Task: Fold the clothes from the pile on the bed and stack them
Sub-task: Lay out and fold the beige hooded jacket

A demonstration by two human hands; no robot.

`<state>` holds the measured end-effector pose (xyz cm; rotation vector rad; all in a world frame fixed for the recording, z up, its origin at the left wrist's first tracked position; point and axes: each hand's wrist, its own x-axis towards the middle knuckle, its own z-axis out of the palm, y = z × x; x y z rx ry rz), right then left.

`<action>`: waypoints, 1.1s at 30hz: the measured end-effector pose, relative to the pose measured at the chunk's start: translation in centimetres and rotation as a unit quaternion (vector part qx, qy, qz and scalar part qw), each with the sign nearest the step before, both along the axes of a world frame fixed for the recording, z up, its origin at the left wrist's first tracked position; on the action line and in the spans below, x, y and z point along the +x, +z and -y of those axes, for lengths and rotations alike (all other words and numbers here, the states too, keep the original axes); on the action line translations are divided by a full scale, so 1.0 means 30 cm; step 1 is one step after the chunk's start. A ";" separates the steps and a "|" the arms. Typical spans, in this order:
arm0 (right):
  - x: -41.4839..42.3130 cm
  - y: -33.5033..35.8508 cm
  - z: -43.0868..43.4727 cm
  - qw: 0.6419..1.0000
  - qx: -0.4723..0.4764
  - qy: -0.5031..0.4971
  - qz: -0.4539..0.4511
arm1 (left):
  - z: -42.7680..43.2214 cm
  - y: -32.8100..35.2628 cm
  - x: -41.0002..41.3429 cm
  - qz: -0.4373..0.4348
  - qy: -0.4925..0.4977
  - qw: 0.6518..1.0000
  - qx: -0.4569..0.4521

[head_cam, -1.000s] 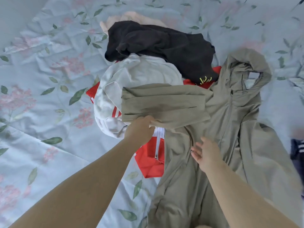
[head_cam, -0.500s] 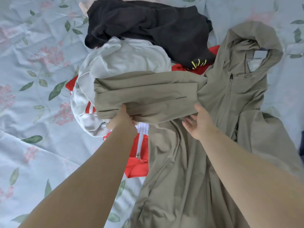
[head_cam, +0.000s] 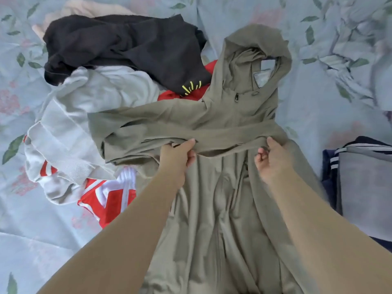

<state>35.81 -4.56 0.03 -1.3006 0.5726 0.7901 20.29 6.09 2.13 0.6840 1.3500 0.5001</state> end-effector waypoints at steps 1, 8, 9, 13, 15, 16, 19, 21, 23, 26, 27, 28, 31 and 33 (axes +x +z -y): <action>0.031 0.010 0.057 1.000 -0.009 -0.024 0.010 | 0.030 -0.002 0.041 0.005 -0.042 0.999 -0.018; 0.104 -0.023 0.347 0.986 -0.154 0.022 0.066 | 0.177 -0.080 0.159 -0.162 -0.221 0.957 -0.097; 0.102 -0.041 0.370 0.982 -0.172 0.036 0.067 | 0.191 -0.098 0.160 -0.184 -0.223 0.954 -0.080; 0.092 -0.098 0.416 0.977 -0.202 0.051 0.050 | 0.220 -0.134 0.160 -0.258 -0.252 0.928 0.094; 0.070 -0.117 0.414 0.972 -0.215 0.070 0.062 | 0.215 -0.132 0.137 -0.287 -0.297 0.896 0.161; 0.050 -0.126 0.403 0.969 -0.220 0.087 0.077 | 0.209 -0.135 0.117 -0.301 -0.321 0.879 0.185; -0.053 -0.147 0.348 0.948 -0.231 0.183 0.121 | 0.197 -0.168 0.019 -0.349 -0.389 0.822 0.227; -0.145 -0.151 0.303 0.931 -0.222 0.263 0.120 | 0.200 -0.186 -0.069 -0.375 -0.412 0.792 0.249; -0.246 -0.158 0.274 0.909 -0.212 0.343 0.108 | 0.210 -0.191 -0.168 -0.391 -0.422 0.773 0.267; -0.395 -0.165 0.263 0.862 -0.219 0.445 0.104 | 0.235 -0.195 -0.338 -0.413 -0.451 0.741 0.276; -0.440 -0.168 0.268 0.849 -0.220 0.468 0.108 | 0.245 -0.198 -0.395 -0.417 -0.463 0.731 0.278; -0.481 -0.173 0.276 0.833 -0.229 0.488 0.123 | 0.255 -0.202 -0.451 -0.414 -0.472 0.725 0.283; -0.585 -0.178 0.298 0.776 -0.284 0.524 0.208 | 0.283 -0.222 -0.597 -0.394 -0.502 0.713 0.291; -0.654 -0.169 0.315 0.753 -0.314 0.523 0.246 | 0.308 -0.230 -0.675 -0.388 -0.528 0.702 0.278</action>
